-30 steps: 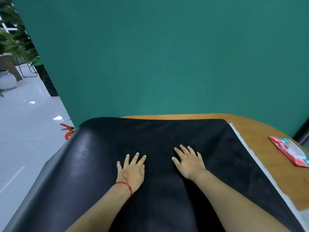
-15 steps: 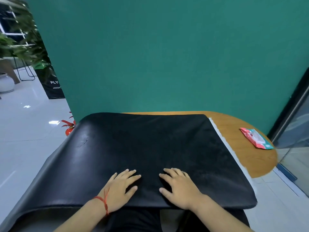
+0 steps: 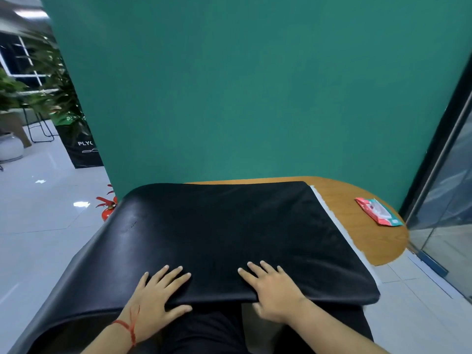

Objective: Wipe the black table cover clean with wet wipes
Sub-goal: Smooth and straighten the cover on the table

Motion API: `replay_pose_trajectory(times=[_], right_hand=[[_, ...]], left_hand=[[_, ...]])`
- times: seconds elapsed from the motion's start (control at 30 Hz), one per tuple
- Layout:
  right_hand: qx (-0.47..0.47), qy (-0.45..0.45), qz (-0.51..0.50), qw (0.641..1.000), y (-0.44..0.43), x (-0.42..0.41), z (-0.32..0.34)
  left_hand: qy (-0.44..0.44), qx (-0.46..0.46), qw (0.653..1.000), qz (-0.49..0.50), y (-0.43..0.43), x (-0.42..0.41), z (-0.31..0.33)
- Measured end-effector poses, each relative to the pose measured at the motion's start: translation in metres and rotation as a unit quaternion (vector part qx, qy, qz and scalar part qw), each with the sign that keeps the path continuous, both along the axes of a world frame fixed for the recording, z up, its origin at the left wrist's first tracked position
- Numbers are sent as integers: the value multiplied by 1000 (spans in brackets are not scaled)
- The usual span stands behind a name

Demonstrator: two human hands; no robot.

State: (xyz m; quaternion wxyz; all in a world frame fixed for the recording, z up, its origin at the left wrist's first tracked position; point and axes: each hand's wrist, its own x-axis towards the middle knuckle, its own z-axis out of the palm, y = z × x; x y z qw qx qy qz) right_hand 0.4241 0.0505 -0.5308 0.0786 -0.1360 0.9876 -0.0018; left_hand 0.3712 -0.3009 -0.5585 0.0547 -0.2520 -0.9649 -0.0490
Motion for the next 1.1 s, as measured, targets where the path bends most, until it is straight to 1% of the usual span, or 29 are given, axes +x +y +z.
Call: replay_pose_trajectory(times=[0.13,0.3,0.43,0.5,0.6,0.7,0.77,0.83,0.9,0.93,1.0,1.1], right_hand=[[-45,20,-25,998,10,-16,20],[-82,38,-47,995,31,-46,30],[-92,51,-47,993,49,-71,31],[-96,49,-51,993,59,-81,28],[-85,37,-44,995,73,-89,18],[-73,39,-14,996,80,-87,1],[-90,35,5,995,89,-85,-8],[-158,28,-20,987,107,-86,-9],[-206,50,-68,975,133,-92,-8],[-206,72,-96,971,148,-96,-8],[-201,111,-172,958,182,-104,-12],[-201,157,-278,926,229,-113,-16]], left_hand=[[12,47,999,2,4,-24,10],[2,40,999,-17,26,-64,29],[20,40,999,-30,42,-87,40],[16,41,998,-36,52,-93,43],[-20,25,999,-38,66,-95,28],[-22,-15,999,-32,66,-82,-6],[-19,-29,999,-33,68,-77,-14],[-15,-34,999,-25,84,-81,-12],[-38,-38,998,-37,108,-87,-7],[-45,-32,997,-55,121,-91,-7],[-87,-18,993,-81,147,-104,-6],[-109,-3,989,-103,191,-128,-2]])
